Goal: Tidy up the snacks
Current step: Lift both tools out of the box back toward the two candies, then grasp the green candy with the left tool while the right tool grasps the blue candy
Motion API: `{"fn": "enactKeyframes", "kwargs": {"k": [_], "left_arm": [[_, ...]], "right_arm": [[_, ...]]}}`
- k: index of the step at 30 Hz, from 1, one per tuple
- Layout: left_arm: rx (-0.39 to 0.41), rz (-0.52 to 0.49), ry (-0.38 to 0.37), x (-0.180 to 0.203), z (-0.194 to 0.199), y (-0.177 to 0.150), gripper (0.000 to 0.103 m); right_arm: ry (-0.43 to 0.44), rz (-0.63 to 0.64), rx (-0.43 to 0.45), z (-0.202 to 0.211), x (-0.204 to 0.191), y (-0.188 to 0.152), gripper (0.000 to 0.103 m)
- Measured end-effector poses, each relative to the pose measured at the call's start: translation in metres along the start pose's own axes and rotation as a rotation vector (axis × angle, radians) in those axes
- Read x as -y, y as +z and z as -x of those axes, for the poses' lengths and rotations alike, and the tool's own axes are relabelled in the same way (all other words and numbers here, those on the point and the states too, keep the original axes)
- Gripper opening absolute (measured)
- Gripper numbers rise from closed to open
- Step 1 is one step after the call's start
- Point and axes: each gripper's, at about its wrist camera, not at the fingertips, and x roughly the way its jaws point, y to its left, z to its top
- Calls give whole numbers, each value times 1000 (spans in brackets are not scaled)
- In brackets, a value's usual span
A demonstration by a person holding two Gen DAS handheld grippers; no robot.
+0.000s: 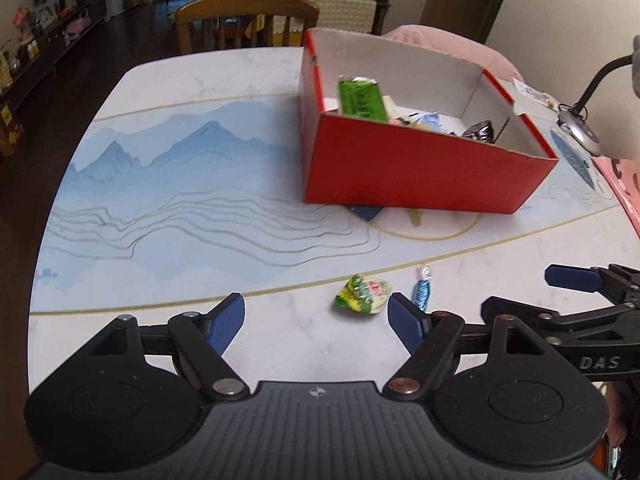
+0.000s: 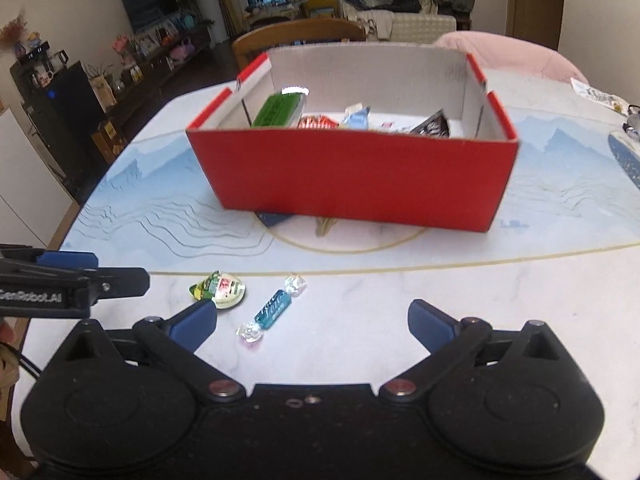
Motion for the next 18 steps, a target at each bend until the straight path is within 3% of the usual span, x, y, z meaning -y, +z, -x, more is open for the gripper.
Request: {"fn": "enactKeyframes", "kwargs": {"k": [12,18], "left_arm": [[-13,20,38,-17,-4,-6,79],[-20,14,41,-19,-6,-8,79]], "right_arm": [[-84,85,-61,-56,-23,2,98],[-91,115,-87,-67,-29,3,89]]}}
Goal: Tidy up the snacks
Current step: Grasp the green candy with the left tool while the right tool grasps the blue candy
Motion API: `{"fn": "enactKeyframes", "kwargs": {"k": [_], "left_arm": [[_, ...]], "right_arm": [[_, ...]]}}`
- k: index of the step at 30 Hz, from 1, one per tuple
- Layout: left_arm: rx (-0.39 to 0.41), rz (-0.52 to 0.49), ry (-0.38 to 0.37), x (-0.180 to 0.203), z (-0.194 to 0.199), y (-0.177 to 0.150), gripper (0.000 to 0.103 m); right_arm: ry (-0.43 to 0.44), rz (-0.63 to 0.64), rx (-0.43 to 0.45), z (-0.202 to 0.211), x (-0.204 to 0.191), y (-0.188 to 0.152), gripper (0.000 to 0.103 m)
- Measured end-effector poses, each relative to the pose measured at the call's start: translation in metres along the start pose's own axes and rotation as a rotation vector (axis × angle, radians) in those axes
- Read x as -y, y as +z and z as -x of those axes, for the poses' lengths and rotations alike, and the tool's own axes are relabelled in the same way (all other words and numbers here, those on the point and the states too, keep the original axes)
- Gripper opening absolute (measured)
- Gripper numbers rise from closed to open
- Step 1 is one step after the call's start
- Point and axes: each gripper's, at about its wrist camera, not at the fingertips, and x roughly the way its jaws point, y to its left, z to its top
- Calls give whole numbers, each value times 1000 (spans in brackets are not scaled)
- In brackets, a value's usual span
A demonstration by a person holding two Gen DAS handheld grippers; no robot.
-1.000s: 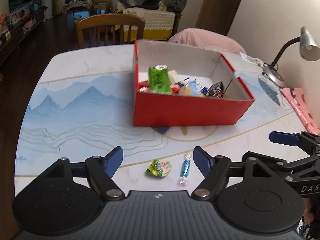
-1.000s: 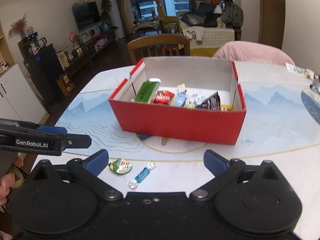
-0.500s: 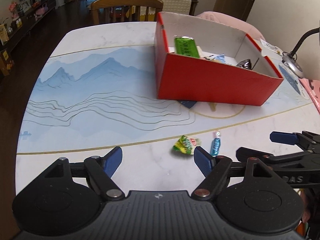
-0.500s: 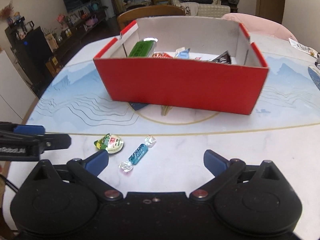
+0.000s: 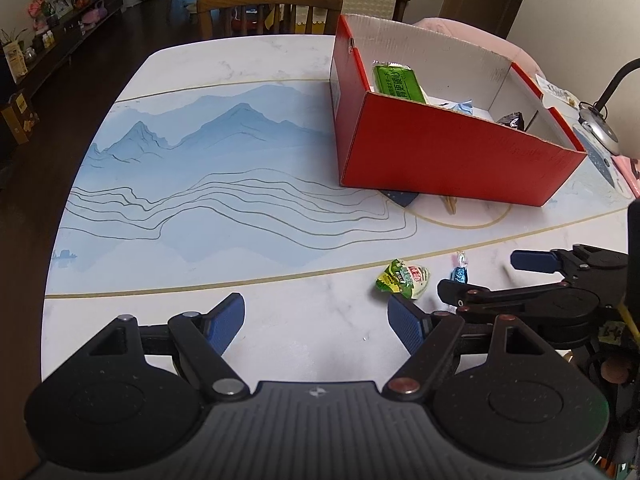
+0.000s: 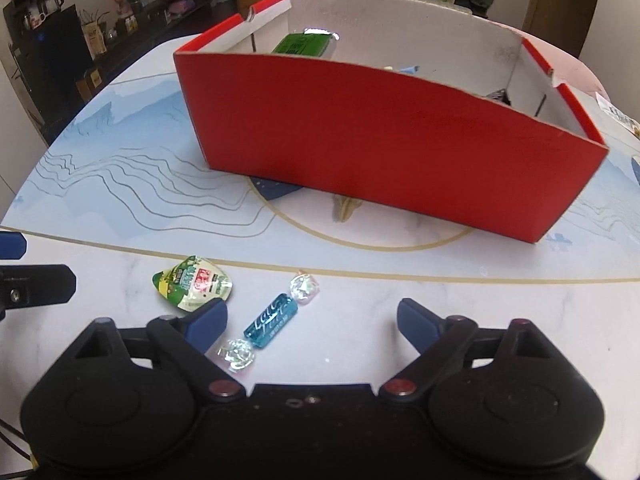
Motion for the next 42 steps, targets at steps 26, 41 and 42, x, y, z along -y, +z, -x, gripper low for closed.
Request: {"fn": "enactKeyframes", "kwargs": {"k": [26,41,42], "left_arm": [[-97,-231,-110,50,-37,24,79],[-188,-274,-138,76,-75,32,53],[-191,-271,-137,76,-76,32,48]], "right_arm": [[75,107,29,13,11,-11,11],[89,1,33,34,45,-25,11],[89,-2,33,33,47,-25,11]]}}
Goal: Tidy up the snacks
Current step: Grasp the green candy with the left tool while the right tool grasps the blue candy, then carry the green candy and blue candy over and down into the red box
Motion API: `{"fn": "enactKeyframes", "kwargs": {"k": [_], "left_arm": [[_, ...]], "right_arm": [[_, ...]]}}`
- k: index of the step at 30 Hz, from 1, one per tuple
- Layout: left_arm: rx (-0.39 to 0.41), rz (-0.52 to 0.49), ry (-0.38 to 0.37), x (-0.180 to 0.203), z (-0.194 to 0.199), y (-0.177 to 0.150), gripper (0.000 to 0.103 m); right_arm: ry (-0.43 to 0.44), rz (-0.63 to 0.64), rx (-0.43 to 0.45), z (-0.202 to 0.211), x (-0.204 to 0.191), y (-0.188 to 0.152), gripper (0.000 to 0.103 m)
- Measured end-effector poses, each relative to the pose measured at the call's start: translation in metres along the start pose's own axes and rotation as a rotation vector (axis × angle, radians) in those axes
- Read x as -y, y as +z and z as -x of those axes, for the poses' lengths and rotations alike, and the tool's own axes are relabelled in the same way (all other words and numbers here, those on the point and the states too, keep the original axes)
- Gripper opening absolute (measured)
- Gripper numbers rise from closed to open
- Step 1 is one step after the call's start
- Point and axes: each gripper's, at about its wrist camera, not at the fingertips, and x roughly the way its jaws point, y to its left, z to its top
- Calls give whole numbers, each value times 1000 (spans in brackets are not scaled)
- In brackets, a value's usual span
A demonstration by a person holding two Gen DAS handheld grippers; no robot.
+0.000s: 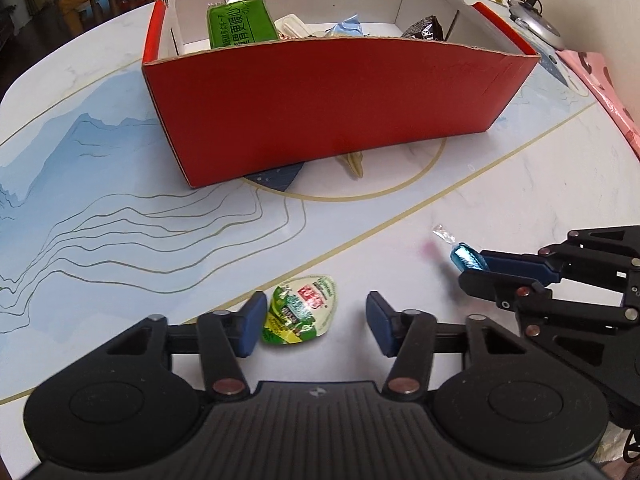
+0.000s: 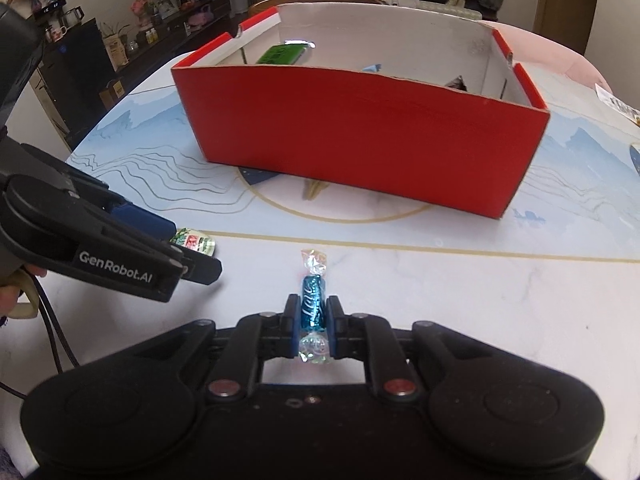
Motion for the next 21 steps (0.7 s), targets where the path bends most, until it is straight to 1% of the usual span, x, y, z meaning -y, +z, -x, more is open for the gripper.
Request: {"fn": "enactKeyframes", "kwargs": {"k": [1,5,13,18,21], "left_arm": [[-4,5,-1,0,-1,0,43],[-2,19,5,-1,-3,-1,32],[19,87,14,-8,1,-6,29],[48,132,17,-9,18,-11,29],[75,141,35,-6,33,-12,29]], "right_arm": [[-1,-1,1,0,1,0,11],[-1,-2,3,2,3,-1,11],[1,-6,17,8,4,-3,11],[10,-18,36,20,5,-2,11],[24,-38,51,30,7,0,11]]}}
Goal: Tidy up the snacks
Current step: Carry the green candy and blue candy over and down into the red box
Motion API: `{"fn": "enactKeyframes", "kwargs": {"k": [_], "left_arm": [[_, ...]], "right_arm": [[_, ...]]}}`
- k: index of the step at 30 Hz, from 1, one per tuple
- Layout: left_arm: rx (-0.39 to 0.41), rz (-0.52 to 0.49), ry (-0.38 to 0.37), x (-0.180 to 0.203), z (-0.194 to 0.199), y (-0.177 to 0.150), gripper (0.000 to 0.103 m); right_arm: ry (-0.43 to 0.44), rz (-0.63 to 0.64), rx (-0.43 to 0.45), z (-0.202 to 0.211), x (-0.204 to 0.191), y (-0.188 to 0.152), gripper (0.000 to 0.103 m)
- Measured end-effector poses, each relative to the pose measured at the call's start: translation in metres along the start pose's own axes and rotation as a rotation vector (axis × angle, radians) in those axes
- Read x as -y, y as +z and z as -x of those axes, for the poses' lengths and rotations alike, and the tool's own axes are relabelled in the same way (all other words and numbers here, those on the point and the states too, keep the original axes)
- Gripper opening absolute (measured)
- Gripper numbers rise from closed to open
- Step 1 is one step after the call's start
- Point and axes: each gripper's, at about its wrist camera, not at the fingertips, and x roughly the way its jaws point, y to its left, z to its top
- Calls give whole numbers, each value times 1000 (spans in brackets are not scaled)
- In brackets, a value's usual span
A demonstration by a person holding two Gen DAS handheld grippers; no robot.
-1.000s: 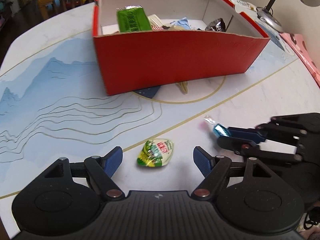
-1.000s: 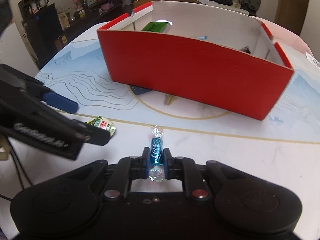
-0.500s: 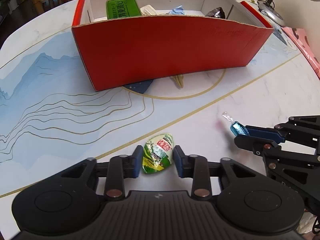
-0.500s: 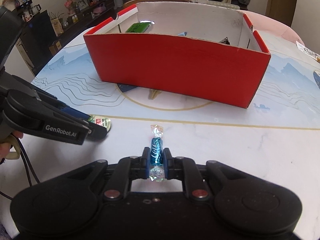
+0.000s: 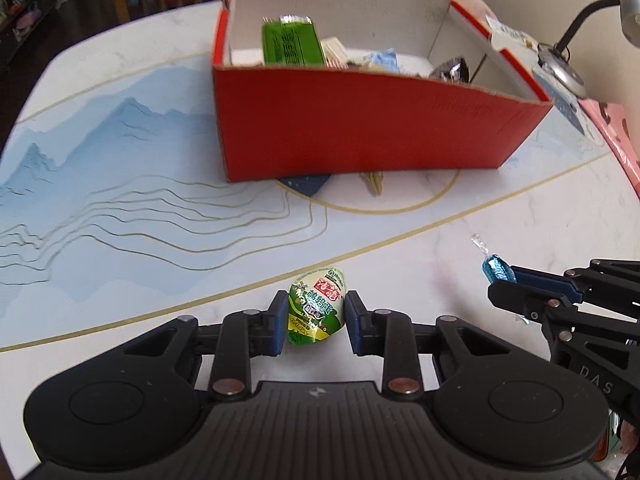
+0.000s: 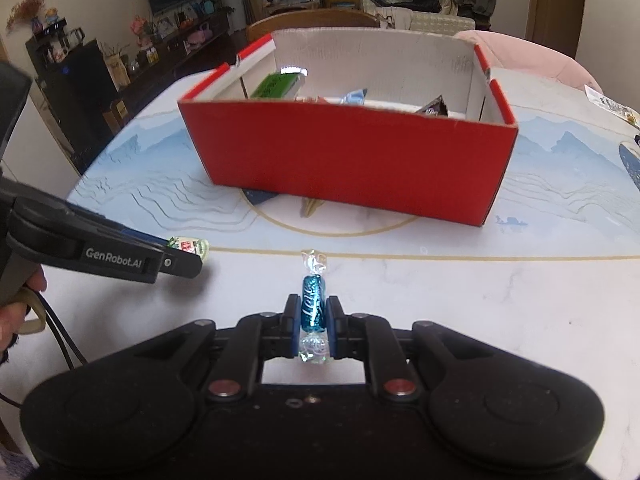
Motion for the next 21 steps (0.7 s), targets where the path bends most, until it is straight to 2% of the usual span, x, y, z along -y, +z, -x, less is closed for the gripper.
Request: {"fn": "enactKeyframes", "kwargs": {"k": [11,21], "left_arm": [[135,68,-35,4,63,15,29],[252,51,-40,16,101,50,29]], "right_arm": [[7,-26,118,50,4,26,11],[-15,-1,236,81,8,70,11]]}}
